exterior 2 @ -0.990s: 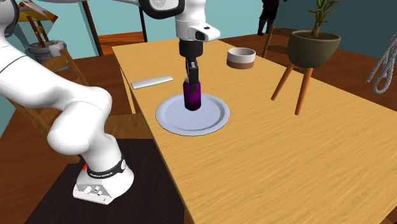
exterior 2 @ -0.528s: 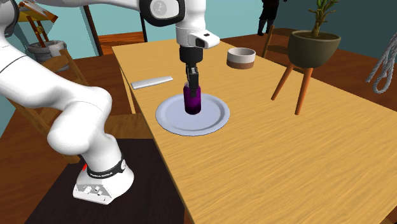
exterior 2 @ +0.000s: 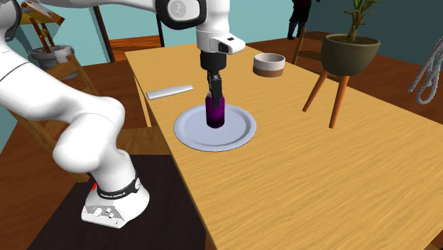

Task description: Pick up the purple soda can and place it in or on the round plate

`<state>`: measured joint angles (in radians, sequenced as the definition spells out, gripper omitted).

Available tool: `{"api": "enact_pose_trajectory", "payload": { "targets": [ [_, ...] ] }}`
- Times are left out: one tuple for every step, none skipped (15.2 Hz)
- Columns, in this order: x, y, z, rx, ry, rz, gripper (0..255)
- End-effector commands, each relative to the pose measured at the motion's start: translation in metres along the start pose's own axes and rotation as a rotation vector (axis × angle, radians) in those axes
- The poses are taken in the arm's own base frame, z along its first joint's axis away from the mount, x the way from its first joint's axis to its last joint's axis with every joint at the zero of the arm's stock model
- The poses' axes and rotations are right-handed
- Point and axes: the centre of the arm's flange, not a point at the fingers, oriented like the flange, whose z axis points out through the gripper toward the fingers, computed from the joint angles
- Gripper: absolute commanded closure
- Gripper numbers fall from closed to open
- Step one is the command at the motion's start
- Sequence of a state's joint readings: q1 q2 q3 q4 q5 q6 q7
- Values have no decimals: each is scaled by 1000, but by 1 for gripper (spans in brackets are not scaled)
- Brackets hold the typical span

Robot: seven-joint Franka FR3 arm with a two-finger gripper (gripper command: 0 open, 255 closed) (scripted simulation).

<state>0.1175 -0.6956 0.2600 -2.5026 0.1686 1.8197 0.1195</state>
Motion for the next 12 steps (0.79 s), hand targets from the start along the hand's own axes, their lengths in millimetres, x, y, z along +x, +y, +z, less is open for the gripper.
{"api": "enact_pose_trajectory", "payload": {
  "targets": [
    [0, 0, 0, 0, 0, 0, 0],
    [0, 0, -13, 0, 0, 0, 0],
    [0, 0, -26, 0, 0, 0, 0],
    [0, 0, -40, 0, 0, 0, 0],
    [0, 0, -50, 0, 0, 0, 0],
    [0, 0, -50, 0, 0, 0, 0],
    [0, 0, -50, 0, 0, 0, 0],
    [0, 0, -50, 0, 0, 0, 0],
    [0, 0, -50, 0, 0, 0, 0],
    [0, 0, -50, 0, 0, 0, 0],
    [0, 0, -50, 0, 0, 0, 0],
    [0, 0, -50, 0, 0, 0, 0]
  ]
}}
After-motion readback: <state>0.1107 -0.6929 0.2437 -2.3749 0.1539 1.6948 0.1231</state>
